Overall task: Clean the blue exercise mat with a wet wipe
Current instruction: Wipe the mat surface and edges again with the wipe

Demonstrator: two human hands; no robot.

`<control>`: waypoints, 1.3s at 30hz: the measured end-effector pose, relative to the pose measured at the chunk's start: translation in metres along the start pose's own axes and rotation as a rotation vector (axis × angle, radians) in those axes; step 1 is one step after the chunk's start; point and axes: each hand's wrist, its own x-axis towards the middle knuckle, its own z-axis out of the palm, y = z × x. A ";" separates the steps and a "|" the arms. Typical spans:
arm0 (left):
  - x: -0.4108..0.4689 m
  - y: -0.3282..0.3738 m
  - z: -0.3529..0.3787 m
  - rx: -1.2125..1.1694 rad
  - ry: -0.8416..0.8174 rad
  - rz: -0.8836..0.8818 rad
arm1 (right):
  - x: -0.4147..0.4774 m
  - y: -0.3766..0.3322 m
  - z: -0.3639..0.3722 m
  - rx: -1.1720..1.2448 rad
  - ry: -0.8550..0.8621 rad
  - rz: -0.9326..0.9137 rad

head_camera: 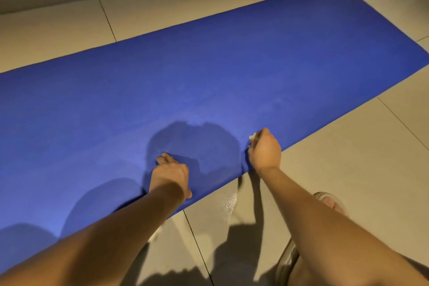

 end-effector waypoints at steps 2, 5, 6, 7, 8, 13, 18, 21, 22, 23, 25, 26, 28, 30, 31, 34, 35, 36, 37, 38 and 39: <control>-0.001 -0.001 0.000 0.003 0.008 0.005 | -0.031 -0.022 0.017 -0.001 -0.048 -0.059; -0.004 -0.003 -0.001 -0.010 0.021 0.010 | -0.085 -0.051 0.037 -0.008 -0.219 -0.292; -0.004 -0.003 -0.001 -0.014 0.023 0.011 | -0.099 -0.055 0.038 -0.017 -0.286 -0.394; -0.004 -0.003 -0.001 -0.017 0.026 0.011 | -0.106 -0.054 0.036 -0.028 -0.328 -0.487; -0.004 -0.003 0.000 -0.019 0.026 0.008 | -0.102 -0.046 0.033 -0.045 -0.317 -0.562; -0.002 -0.002 -0.001 -0.012 0.009 -0.003 | -0.020 0.014 -0.002 -0.169 -0.090 -0.302; -0.005 -0.001 -0.003 0.001 0.013 -0.016 | -0.010 0.015 0.003 -0.054 0.048 -0.083; -0.006 -0.002 -0.004 0.007 0.022 -0.018 | -0.066 -0.017 0.028 0.057 0.026 -0.147; -0.006 -0.002 -0.004 0.006 0.025 -0.016 | -0.089 -0.028 0.034 0.088 -0.031 -0.217; -0.007 -0.001 -0.004 0.004 0.026 -0.016 | -0.111 -0.037 0.039 0.091 -0.120 -0.298; -0.006 0.000 -0.005 -0.002 0.028 -0.021 | -0.136 -0.041 0.043 0.053 -0.271 -0.477; -0.005 0.000 -0.004 -0.005 0.030 -0.025 | -0.134 -0.036 0.041 0.026 -0.280 -0.540; -0.003 0.000 -0.003 -0.001 0.032 -0.028 | -0.110 -0.017 0.033 -0.027 -0.205 -0.519; -0.002 -0.001 -0.002 0.000 0.026 -0.028 | -0.076 0.008 0.022 -0.088 -0.096 -0.390; -0.003 -0.001 -0.001 -0.001 0.021 -0.029 | -0.060 0.020 0.015 -0.127 -0.050 -0.340; -0.003 -0.001 0.001 -0.010 0.030 -0.030 | -0.021 0.036 0.000 -0.165 0.039 -0.191; -0.003 -0.001 0.001 -0.010 0.042 -0.030 | -0.017 0.036 0.000 -0.137 0.065 -0.138; -0.003 -0.001 0.002 -0.007 0.051 -0.028 | -0.017 0.032 0.002 -0.089 0.093 -0.089; -0.003 -0.002 0.003 -0.008 0.056 -0.024 | -0.024 0.027 0.006 -0.025 0.121 -0.032; -0.003 -0.002 0.004 -0.011 0.056 -0.022 | -0.035 0.019 0.011 0.056 0.138 0.024; -0.004 -0.002 0.004 -0.013 0.055 -0.022 | -0.052 0.009 0.018 0.143 0.145 0.066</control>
